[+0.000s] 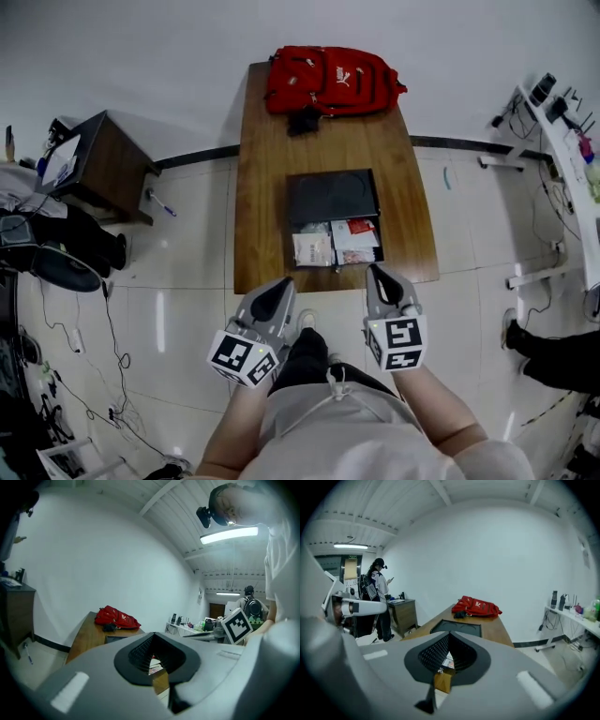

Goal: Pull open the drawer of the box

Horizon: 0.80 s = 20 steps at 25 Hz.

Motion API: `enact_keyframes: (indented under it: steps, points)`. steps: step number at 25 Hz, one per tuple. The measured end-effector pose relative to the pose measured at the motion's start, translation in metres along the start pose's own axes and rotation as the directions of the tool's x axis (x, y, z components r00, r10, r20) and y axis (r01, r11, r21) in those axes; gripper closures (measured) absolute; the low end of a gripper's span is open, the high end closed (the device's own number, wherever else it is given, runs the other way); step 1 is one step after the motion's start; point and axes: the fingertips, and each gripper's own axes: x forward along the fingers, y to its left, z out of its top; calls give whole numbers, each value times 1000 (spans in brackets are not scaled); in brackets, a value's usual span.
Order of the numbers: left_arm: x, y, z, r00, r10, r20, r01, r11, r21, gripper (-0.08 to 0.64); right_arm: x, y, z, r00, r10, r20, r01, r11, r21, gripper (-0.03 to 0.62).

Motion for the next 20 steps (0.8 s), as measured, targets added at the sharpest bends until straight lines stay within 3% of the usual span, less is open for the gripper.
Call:
enact_keyframes:
  steps: [8, 16, 20]
  points:
    - [-63, -85, 27, 995, -20, 96, 13, 997, 77, 554, -89, 7, 22, 986, 73, 152, -71, 997, -17, 590]
    - [-107, -109, 14, 993, 26, 116, -34, 997, 71, 554, -149, 30, 9, 974, 116, 197, -112, 993, -29, 589]
    - [-128, -127, 4, 994, -16, 108, 8, 997, 71, 554, -176, 48, 2, 970, 122, 211, -119, 993, -28, 589]
